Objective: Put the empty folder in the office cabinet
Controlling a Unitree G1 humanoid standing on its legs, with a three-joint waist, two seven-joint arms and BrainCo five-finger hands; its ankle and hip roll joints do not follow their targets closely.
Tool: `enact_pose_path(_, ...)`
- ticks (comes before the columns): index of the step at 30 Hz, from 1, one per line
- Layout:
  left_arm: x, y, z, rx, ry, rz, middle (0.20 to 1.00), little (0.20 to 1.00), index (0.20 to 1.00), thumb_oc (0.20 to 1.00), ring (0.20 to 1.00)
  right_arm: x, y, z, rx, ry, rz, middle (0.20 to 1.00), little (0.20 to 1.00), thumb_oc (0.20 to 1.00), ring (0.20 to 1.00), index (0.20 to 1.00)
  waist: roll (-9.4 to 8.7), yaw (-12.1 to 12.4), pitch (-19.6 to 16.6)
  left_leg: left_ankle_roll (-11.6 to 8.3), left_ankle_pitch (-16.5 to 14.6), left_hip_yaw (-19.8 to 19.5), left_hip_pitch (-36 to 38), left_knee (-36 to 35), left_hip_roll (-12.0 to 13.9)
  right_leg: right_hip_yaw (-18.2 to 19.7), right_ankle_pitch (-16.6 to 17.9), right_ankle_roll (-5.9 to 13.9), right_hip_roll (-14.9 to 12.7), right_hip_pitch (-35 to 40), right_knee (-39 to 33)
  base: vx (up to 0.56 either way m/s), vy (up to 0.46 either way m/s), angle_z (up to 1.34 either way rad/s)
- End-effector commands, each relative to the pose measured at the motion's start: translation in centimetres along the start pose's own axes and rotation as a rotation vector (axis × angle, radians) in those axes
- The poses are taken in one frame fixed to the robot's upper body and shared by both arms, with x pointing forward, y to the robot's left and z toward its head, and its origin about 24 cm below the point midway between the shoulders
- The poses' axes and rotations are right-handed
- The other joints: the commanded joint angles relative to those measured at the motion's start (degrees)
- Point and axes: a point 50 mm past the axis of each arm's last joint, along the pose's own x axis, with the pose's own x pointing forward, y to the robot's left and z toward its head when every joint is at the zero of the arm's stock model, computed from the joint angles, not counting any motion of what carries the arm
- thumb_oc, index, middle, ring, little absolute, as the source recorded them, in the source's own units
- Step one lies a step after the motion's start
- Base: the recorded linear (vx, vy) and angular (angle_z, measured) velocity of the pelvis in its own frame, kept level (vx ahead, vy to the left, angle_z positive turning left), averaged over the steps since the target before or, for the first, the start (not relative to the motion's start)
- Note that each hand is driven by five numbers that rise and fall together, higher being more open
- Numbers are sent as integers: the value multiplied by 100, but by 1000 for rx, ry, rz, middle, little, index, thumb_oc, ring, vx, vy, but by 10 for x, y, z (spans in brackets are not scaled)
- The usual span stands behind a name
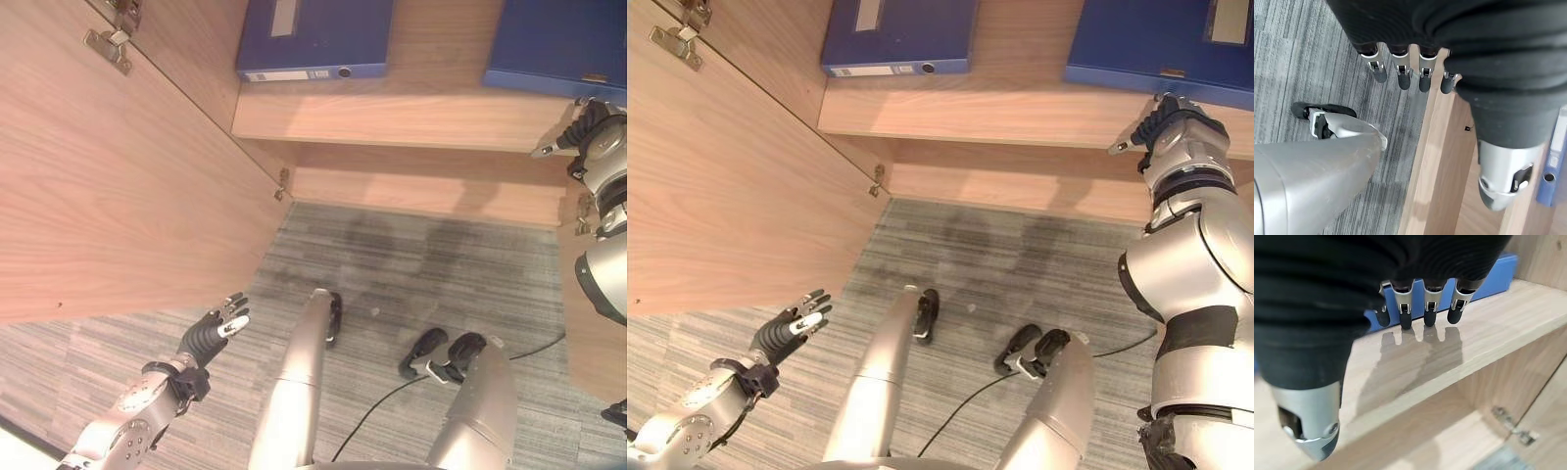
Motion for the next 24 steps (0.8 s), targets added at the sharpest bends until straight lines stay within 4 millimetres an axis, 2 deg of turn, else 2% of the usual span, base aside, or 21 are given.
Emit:
enact_pose_path(1, 1, 2, 21, 18, -137, 14, 1000, 1000, 1000, 1000, 1000, -3, -48, -6, 122, -36, -168, 1000, 1000, 1000, 1000, 1000, 167, 131, 231, 110, -169, -59, -47, -352, 221, 599, -354, 286, 101, 290, -218, 3, 8, -4)
enact_pose_path(6, 0, 10, 16, 2, -126, 56, 1000, 1000, 1000, 1000, 1000, -5, -64, -6, 139, -36, -221, 1000, 1000, 1000, 1000, 1000, 152, 144, 181, 113, -173, -70, -152, -322, 215, 606, -362, 294, 83, 163, -142, 2, -6, 0)
enact_pose_path(7, -2, 13, 12, -13, -115, 78, 1000, 1000, 1000, 1000, 1000, -7, -75, -6, 164, -40, -250, 1000, 1000, 1000, 1000, 1000, 125, 133, 167, 115, -179, -75, -184, -304, 218, 618, -357, 295, 84, 115, -110, 0, 0, 0)
enact_pose_path(11, -3, 16, 7, -26, -104, 100, 1000, 1000, 1000, 1000, 1000, -9, -83, -3, 133, -44, -278, 1000, 1000, 1000, 1000, 1000, 93, 119, 145, 102, -177, -74, -192, -322, 230, 605, -363, 281, 80, 103, -124, 5, -10, 0)
enact_pose_path(17, -8, 27, 7, -18, -113, 152, 1000, 1000, 1000, 1000, 1000, -15, -108, 5, -16, -60, -360, 1000, 1000, 1000, 1000, 1000, 16, 118, 95, 74, -191, -72, -212, -304, 242, 610, -403, 267, 72, 71, -89, 11, -16, 0)
enact_pose_path(18, -10, 32, 8, -8, -124, 175, 1000, 1000, 1000, 1000, 1000, -17, -114, 5, -202, -44, -380, 1000, 1000, 1000, 1000, 1000, -35, 121, 71, 56, -211, -59, -203, -298, 232, 623, -418, 266, 57, 54, -53, 36, -55, 0)
enact_pose_path(24, -12, 33, 10, 6, -131, 180, 1000, 1000, 1000, 1000, 1000, -16, -111, 2, -243, -35, -382, 1000, 1000, 1000, 1000, 1000, -48, 78, 57, 64, -252, -30, -184, -252, 230, 670, -443, 253, 51, 59, -17, 5, -8, 1)
